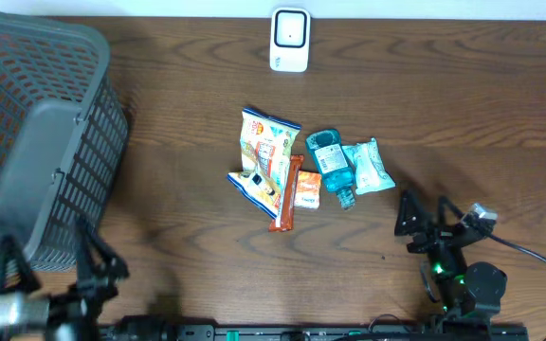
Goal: Scan the item barcode
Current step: 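Release the pouch and retract the left arm to its rest pose, then move the right gripper over the blue bottle and grasp its neck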
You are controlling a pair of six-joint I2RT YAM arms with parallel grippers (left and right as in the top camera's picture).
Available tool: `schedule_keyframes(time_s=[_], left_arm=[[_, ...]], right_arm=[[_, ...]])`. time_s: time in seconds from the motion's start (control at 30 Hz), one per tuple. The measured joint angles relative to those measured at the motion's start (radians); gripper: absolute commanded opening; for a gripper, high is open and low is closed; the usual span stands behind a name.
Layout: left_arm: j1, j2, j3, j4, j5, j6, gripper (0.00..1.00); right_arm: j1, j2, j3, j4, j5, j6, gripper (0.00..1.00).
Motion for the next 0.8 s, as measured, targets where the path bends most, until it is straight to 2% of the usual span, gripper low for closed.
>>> schedule_keyframes(time_s=[0.1, 0.2, 0.37, 0.47, 0.57, 0.8], left_arm=[[0.0, 0.002, -0.101, 0.011, 0.019, -0.055, 0.98], [0.0, 0.003, -0.188, 0.052, 0.1, -0.08, 0.98], [0.0, 0.006, -0.28, 0.129, 0.242, -0.089, 0.98], [0.0, 0.006, -0.319, 0.134, 0.302, -0.092, 0.98], [0.0, 0.006, -0.365, 0.158, 0.377, -0.072, 0.98], [0.0, 0.006, -0.472, 0.18, 0.478, -0.027, 0.98]], right_arm=[[0.0, 0.015, 0.0, 0.005, -0.113, 0.054, 0.99], [0.0, 0.017, 0.0, 0.021, -0.196, 0.076, 0.99], [0.0, 0.019, 0.0, 0.179, -0.335, 0.063, 0.99], [0.0, 0.019, 0.005, 0.179, -0.384, 0.052, 0.99], [0.0, 0.02, 0.035, 0.091, -0.406, 0.013, 0.99], [0.0, 0.086, 0.269, -0.336, -0.322, -0.142, 0.99]])
